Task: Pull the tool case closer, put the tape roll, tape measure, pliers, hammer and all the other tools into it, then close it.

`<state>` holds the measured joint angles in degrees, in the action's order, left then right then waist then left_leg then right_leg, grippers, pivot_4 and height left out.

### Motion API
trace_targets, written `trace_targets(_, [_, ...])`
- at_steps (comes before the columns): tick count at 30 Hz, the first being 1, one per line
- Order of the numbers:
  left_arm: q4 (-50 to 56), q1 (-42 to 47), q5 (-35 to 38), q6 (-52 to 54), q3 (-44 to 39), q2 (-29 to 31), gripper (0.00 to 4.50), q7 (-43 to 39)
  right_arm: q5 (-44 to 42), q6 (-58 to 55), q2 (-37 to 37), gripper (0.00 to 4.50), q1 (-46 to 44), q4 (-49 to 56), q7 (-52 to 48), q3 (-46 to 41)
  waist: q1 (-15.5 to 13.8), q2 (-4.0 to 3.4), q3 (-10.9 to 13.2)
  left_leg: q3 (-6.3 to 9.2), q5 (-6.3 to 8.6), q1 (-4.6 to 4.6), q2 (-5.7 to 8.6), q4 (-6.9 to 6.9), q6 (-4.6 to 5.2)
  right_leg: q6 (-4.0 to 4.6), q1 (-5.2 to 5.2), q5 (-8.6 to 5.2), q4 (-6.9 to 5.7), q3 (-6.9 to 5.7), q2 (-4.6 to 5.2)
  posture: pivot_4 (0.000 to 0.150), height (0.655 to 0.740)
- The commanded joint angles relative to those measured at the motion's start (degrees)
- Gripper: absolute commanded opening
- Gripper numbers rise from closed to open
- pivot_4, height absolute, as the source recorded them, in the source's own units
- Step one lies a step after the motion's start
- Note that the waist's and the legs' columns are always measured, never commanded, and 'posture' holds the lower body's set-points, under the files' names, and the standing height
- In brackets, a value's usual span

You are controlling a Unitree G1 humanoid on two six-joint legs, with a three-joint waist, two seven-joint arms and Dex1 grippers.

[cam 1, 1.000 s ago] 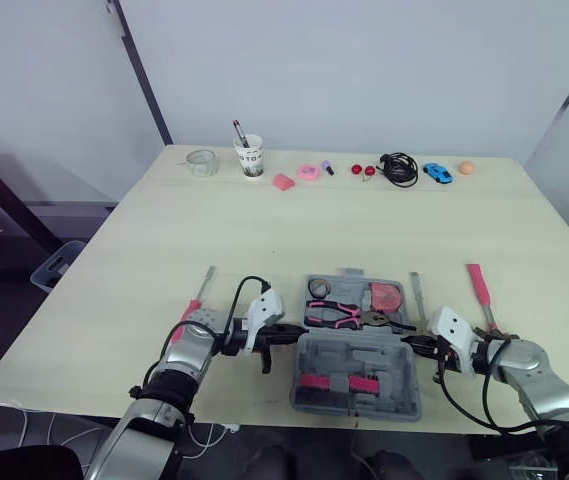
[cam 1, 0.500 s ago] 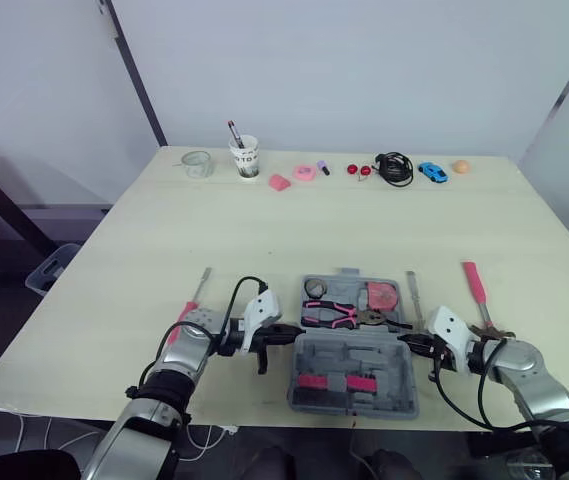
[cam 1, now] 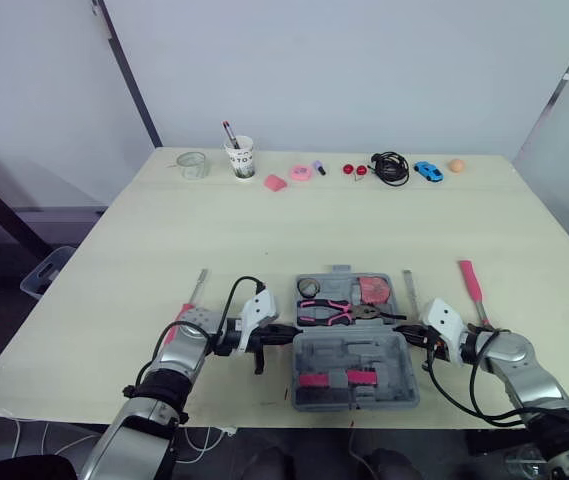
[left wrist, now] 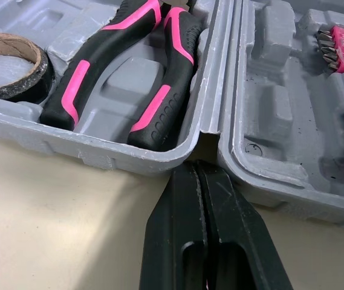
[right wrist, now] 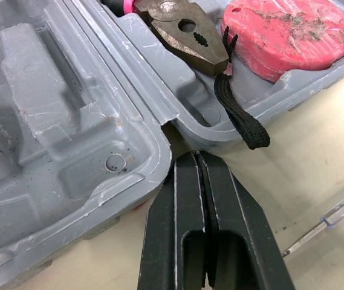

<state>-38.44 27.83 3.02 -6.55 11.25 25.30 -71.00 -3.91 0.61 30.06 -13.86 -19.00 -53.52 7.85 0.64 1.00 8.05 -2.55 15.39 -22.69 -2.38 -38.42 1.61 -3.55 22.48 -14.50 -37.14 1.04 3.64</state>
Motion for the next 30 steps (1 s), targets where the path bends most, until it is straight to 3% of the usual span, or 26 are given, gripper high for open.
trace_targets(1, [-0.96, -1.43, -1.43, 0.91, 1.51, -0.23, 0.05, 0.45, -0.85, 2.07, -0.92, 0.00, -1.18, 2.28, -0.98, 0.43, 0.01, 0.00, 0.00, 0.00, 0.00, 0.00, 0.00, 0.00, 0.00, 0.00, 0.00, 0.00, 0.00, 0.00, 0.00, 0.150, 0.7400])
trace_targets(30, [-4.38, 0.89, -1.74, -0.78, 0.70, 0.85, 0.05, 0.62, -0.04, 2.23, -2.08, 0.00, -1.94, 1.74, -1.50, 1.10, 0.13, -0.01, -0.01, -0.02, 0.00, 0.11, 0.00, 0.00, 0.00, 0.01, 0.00, 0.00, -0.19, 0.05, -0.02, 0.150, 0.7400])
